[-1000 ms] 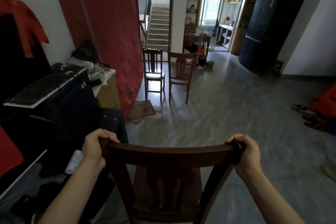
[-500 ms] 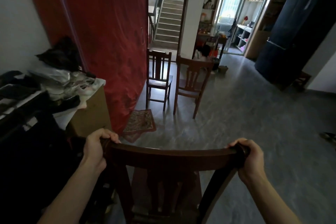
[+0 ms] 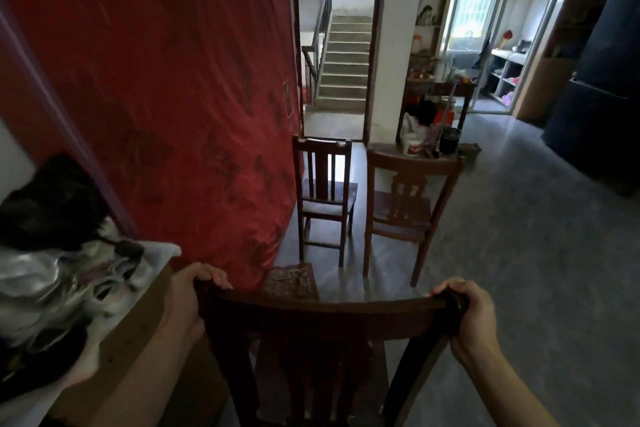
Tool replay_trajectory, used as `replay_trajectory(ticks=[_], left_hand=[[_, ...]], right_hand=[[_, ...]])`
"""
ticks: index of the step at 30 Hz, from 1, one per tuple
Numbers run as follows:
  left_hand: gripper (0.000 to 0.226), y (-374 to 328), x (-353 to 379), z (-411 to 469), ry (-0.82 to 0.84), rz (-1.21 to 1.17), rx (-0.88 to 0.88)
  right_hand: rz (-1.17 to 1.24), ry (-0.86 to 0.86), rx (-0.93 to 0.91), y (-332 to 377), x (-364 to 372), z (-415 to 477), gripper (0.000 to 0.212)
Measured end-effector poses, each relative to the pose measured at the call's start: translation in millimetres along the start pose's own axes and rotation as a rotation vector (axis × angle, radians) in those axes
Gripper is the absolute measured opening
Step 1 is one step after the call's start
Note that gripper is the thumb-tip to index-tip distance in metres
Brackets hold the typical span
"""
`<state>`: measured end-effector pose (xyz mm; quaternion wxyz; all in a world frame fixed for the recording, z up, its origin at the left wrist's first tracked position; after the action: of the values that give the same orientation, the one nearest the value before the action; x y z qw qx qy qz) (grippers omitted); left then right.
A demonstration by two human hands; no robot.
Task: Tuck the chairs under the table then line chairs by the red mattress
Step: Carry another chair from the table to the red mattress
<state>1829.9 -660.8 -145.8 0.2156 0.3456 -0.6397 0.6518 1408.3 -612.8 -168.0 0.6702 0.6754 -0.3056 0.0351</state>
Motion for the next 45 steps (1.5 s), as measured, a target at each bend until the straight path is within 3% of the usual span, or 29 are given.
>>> replay_trajectory(ticks=[2,4,8,12,23,32,39,45], left_hand=[[0.009,5,-5,50,-0.033,0.089,-0.036],[0.015,1,-4,97,-0.092,0.269,0.044],[0.004,12,3,185,-0.093,0.299,0.077],[0.019,28,-6,290,-0.072,0.323,0.028],[0.024,68,-27,518,-0.007,0.366,-0.026],[0.028,97,-44,589,0.084,0.402,-0.004],[0.021,120,-50,589,0.166,0.465,0.026],[0.018,123,-69,563,0.157,0.523,0.013]], right_hand=[[-0.026,-0.007,-0.004,-9,19,45,0.045],[-0.052,0.028,-0.046,-15,44,88,0.045],[-0.017,0.051,-0.050,-42,80,168,0.041],[0.020,0.032,-0.054,-72,116,246,0.040],[-0.104,-0.060,-0.081,-144,184,417,0.034],[-0.251,-0.045,-0.169,-191,185,478,0.036],[-0.147,-0.035,-0.112,-196,163,477,0.033],[-0.227,-0.040,-0.072,-207,145,451,0.032]])
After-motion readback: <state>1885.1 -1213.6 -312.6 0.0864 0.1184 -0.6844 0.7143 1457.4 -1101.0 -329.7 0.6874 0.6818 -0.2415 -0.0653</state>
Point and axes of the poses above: each hand's wrist, its own z-axis towards the middle knuckle, its own x-axis out of the palm, y = z × x, the point moved 6 cm from there along z, towards the middle knuckle, and after that the axes turned 5 degrees about x, right-handed, at the moved point
